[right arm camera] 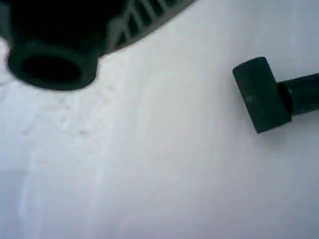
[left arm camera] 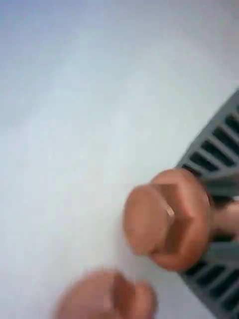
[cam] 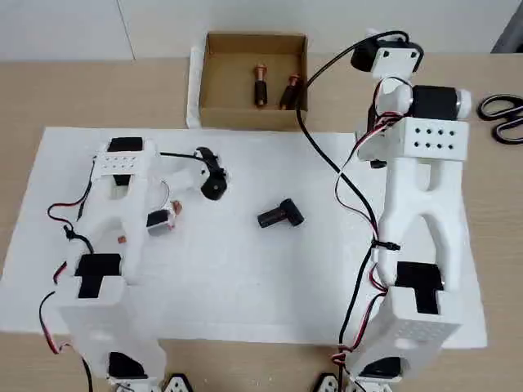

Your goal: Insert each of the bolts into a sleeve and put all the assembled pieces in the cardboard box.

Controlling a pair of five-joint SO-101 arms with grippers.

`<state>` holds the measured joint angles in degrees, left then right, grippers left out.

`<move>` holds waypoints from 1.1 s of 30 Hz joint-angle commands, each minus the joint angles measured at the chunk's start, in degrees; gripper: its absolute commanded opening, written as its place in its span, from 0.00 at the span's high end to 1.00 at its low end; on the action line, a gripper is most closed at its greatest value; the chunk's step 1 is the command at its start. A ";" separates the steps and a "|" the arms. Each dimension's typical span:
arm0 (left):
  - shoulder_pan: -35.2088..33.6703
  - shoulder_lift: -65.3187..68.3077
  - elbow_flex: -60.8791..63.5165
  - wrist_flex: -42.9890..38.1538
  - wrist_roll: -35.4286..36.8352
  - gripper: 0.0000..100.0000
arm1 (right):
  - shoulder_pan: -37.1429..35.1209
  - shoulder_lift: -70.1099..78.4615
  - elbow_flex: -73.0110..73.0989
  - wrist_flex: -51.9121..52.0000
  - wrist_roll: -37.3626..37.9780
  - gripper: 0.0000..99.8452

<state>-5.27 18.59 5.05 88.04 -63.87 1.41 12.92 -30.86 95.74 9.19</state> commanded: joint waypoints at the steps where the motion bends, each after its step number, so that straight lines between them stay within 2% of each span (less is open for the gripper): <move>1: 1.05 -8.97 -1.10 3.96 -0.09 1.00 | 0.31 -3.56 -0.18 0.31 0.09 1.00; 6: 1.05 -18.81 -1.10 8.26 0.53 1.00 | 0.13 -3.56 -0.18 0.22 0.09 1.00; 8: 1.05 -23.03 -1.10 9.32 3.96 0.99 | -0.48 -4.00 -0.18 0.22 0.09 1.00; 10: 1.05 -27.96 -1.10 9.76 10.20 0.99 | -1.36 -4.09 -0.18 0.22 0.18 1.00; 16: 0.79 -45.45 -1.10 9.49 35.08 0.99 | -4.88 -6.02 -0.44 0.48 0.35 1.00; 20: 1.05 -56.79 -0.92 9.49 43.96 0.99 | -6.37 -13.85 -0.18 0.66 0.26 1.00; 25: 2.90 -66.20 1.19 6.59 46.15 0.99 | -6.64 -26.33 -0.18 0.66 0.53 1.00; 33: 2.81 -76.13 20.44 -4.04 46.33 0.99 | -6.64 -50.59 10.02 0.22 0.26 1.00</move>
<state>-2.64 -53.05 21.49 88.13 -18.07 -5.01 -27.52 -23.74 96.09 9.19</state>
